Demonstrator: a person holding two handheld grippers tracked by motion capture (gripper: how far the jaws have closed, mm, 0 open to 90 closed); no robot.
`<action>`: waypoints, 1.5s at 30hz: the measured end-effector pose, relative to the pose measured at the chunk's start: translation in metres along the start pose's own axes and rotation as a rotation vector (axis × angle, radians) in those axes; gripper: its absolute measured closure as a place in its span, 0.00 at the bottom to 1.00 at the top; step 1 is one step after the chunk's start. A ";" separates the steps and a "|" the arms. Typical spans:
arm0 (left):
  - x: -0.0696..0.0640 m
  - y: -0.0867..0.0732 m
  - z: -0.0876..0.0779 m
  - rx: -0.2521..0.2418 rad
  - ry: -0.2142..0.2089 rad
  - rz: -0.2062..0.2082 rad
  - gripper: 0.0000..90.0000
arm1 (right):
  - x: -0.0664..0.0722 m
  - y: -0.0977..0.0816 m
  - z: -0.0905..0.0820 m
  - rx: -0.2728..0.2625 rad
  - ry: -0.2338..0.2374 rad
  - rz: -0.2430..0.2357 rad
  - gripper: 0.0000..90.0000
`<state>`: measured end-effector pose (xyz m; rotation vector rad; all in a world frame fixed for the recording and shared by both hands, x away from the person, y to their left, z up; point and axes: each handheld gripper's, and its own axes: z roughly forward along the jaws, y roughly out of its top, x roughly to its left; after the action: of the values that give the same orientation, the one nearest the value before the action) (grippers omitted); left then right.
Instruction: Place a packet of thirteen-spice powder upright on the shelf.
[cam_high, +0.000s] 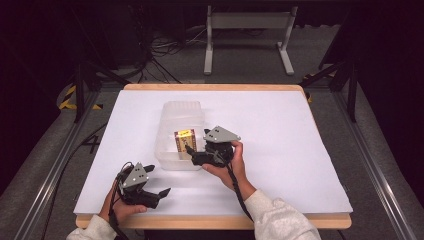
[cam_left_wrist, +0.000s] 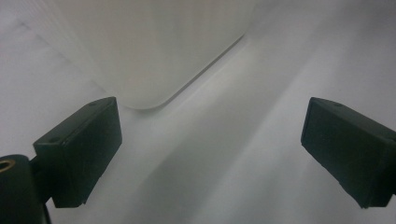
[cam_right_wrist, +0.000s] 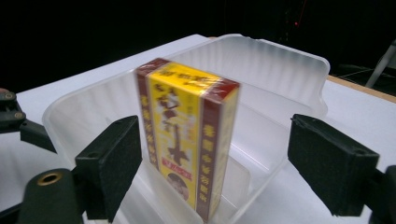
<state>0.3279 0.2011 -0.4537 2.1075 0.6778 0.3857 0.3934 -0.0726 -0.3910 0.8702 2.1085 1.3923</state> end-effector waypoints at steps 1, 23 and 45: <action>0.000 0.000 0.000 -0.001 0.000 -0.002 0.06 | -0.001 0.000 -0.001 0.005 0.007 -0.006 0.20; 0.001 -0.001 0.000 0.010 0.028 -0.012 0.07 | -0.031 0.013 -0.038 0.095 -0.002 -0.176 0.19; 0.000 -0.001 0.000 0.018 0.026 -0.005 0.08 | -0.066 0.008 -0.081 0.181 -0.106 -0.297 0.18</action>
<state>0.3275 0.2017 -0.4539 2.1209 0.7040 0.4062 0.3861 -0.1690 -0.3510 0.6470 2.1990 0.9964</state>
